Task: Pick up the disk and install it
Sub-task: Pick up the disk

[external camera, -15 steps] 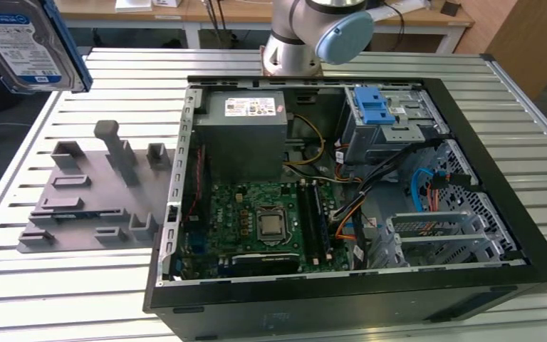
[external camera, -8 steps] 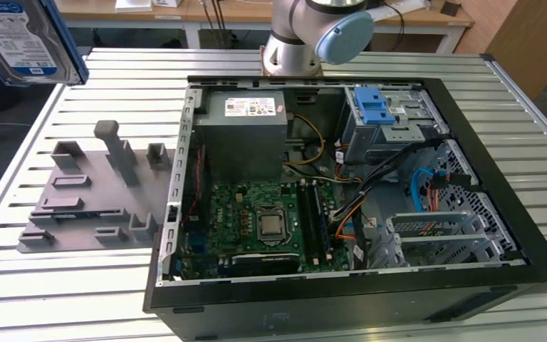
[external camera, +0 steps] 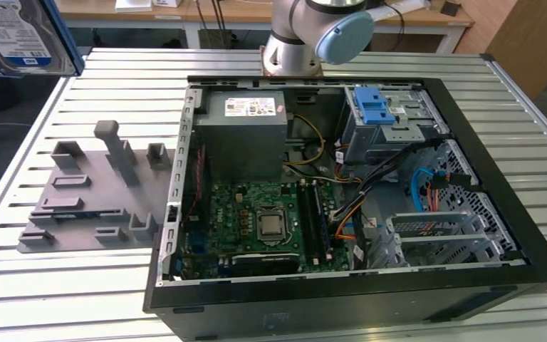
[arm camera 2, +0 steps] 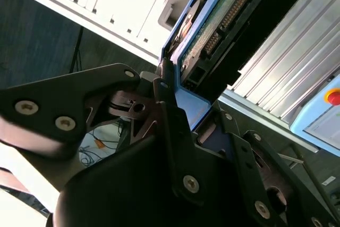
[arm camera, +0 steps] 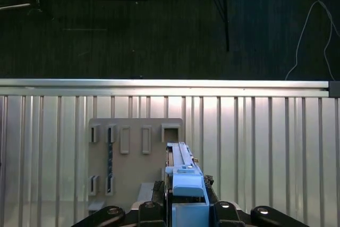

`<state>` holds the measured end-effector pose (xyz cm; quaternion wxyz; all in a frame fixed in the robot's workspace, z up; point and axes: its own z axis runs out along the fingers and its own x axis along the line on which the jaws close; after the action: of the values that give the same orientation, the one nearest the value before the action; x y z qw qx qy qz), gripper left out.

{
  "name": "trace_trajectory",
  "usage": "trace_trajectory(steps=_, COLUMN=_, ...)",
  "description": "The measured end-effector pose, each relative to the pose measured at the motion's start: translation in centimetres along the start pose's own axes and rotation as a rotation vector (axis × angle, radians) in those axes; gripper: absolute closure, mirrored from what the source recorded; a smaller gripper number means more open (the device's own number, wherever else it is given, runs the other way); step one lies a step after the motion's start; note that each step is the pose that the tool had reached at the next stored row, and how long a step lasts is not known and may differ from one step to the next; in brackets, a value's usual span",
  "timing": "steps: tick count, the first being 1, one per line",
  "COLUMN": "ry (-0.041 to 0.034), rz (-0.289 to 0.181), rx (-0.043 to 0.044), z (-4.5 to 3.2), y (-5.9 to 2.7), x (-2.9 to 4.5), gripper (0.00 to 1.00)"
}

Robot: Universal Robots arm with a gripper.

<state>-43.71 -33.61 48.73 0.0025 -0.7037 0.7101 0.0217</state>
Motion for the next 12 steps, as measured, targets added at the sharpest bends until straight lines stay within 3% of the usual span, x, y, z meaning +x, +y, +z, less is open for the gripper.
trace_trajectory(steps=4, ry=-0.0001, rz=0.000, rx=0.0001, z=-0.09, y=0.01, x=0.13, gripper=0.64)
trace_trajectory(steps=12, ry=0.0000, rz=0.000, rx=0.0003, z=-0.12, y=0.02, x=1.21, gripper=0.64)
